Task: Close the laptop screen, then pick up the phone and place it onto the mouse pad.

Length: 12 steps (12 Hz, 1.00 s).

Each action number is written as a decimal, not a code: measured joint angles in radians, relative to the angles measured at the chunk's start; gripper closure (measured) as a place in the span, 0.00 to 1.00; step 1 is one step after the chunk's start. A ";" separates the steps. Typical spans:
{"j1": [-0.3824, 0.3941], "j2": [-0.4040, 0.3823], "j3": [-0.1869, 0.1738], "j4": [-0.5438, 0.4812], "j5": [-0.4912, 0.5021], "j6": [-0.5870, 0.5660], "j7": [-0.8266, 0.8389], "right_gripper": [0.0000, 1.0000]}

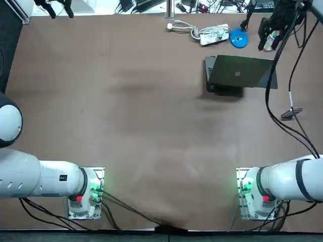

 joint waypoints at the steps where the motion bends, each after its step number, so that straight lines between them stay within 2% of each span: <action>1: 0.013 -0.002 0.000 -0.035 0.008 0.003 0.001 0.57; 4: 0.028 -0.003 0.000 -0.089 0.011 0.032 0.001 0.95; 5: 0.036 -0.003 0.000 -0.110 0.011 0.050 0.001 0.98; 12: 0.070 -0.004 0.000 -0.209 0.012 0.226 -0.002 0.98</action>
